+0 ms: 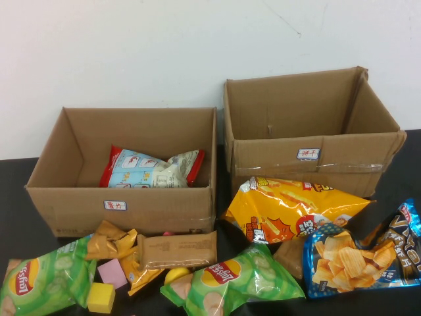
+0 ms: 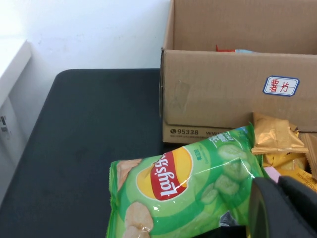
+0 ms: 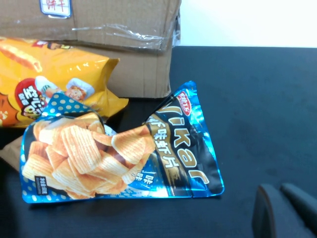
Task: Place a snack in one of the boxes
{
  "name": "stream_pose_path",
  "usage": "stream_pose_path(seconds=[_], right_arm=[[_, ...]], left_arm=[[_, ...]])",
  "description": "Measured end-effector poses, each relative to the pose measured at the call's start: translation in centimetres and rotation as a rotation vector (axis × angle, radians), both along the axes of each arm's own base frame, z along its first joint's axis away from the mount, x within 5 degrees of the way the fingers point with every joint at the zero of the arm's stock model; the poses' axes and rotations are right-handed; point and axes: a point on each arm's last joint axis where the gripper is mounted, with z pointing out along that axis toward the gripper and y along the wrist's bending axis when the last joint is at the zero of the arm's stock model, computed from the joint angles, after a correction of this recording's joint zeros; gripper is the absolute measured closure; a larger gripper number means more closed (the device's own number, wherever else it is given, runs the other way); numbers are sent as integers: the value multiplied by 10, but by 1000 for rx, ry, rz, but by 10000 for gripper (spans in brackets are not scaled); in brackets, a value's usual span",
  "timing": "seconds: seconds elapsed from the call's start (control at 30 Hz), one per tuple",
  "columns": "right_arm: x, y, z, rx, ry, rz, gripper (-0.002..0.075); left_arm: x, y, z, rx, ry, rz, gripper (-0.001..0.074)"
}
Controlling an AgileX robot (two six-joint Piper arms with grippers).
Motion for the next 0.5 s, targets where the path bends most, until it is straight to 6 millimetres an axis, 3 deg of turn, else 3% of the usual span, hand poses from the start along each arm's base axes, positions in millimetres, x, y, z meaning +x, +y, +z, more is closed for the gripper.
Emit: stream_pose_path(seconds=[0.5], right_arm=[[0,0,0,8,0,-3,727]], left_arm=[[0,0,0,2,0,2,736]])
